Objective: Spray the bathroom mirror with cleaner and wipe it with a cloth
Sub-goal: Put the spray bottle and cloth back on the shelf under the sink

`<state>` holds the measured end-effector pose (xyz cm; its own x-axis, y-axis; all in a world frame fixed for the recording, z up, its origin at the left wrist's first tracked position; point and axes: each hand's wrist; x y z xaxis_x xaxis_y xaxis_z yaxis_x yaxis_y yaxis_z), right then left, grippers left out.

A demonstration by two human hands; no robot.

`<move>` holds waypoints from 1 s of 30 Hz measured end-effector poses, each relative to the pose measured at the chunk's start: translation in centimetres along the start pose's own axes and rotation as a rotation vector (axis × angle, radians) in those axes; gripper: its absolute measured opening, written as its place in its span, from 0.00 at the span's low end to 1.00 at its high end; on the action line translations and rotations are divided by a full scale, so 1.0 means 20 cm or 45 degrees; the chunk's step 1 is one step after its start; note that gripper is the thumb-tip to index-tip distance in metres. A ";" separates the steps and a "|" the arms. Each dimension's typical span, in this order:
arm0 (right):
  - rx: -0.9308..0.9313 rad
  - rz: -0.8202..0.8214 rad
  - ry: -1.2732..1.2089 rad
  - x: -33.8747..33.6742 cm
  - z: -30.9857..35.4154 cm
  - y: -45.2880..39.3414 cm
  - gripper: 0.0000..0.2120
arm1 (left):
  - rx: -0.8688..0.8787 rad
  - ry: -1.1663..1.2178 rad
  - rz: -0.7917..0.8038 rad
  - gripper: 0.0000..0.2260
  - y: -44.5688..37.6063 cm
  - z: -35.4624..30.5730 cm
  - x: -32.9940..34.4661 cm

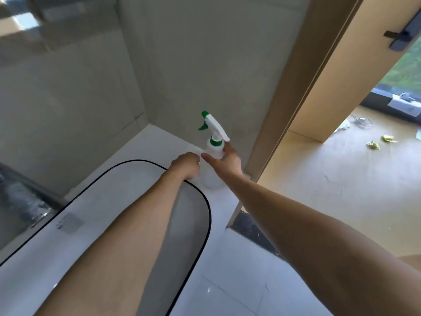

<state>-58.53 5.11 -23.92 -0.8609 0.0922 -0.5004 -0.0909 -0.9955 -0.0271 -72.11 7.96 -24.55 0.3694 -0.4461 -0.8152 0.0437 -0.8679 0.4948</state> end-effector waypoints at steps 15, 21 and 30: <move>-0.267 0.064 -0.237 -0.02 0.54 -0.15 0.23 | 0.015 0.572 -0.364 0.21 0.36 0.14 -0.45; -0.557 0.228 -0.453 -0.04 1.19 -0.11 0.22 | 0.114 0.854 -0.757 0.20 0.81 0.30 -0.89; -0.887 0.562 -0.877 0.03 2.08 0.22 0.11 | 0.075 1.030 -1.294 0.11 1.52 0.63 -1.42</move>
<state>-80.20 1.74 11.68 -0.8643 -0.5030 0.0030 0.4154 -0.7171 -0.5596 -93.06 -8.52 9.88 0.6477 0.6525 -0.3934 0.6001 -0.7550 -0.2643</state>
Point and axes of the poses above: each hand's wrist, its own y-axis away from the middle knuckle, its own x-axis out of the palm, z = x × y, and after that the axes turned 9 degrees about -x, right-handed
